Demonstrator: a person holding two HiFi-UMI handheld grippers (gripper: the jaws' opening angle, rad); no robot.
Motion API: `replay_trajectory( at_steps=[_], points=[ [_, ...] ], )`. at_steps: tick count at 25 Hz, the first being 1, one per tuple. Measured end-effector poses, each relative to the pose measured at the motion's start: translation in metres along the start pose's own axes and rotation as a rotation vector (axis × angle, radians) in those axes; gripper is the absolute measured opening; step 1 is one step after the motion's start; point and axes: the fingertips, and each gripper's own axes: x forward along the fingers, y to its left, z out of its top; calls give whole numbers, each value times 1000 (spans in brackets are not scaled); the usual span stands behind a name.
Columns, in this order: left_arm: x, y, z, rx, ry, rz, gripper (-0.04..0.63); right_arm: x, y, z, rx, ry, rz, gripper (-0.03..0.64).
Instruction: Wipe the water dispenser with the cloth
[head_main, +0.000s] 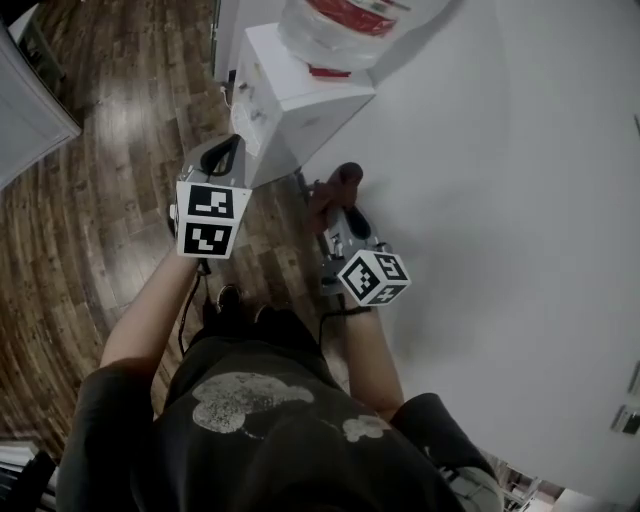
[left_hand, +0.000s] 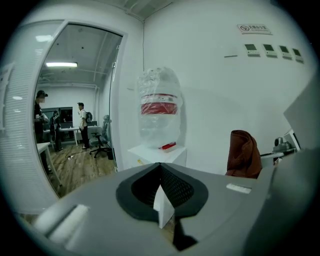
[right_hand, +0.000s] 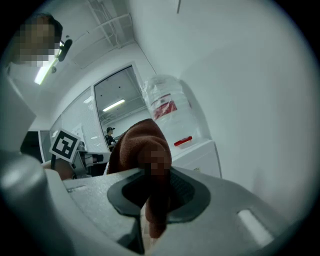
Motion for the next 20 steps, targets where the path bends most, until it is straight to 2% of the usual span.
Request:
replay_trajectory(
  at_steps=[5, 9, 13, 20],
  points=[
    [-23, -30, -4, -6, 5, -14, 18, -32, 7, 5, 27, -37, 29, 63],
    [-60, -59, -19, -18, 23, -6, 18, -70, 19, -7, 39, -37, 59, 63],
    [-112, -102, -40, -47, 32, -20, 18, -141, 43, -32, 11, -12, 114, 63],
    [-214, -190, -70, -34, 28, -52, 18, -266, 58, -69, 9, 9, 139, 63]
  ],
)
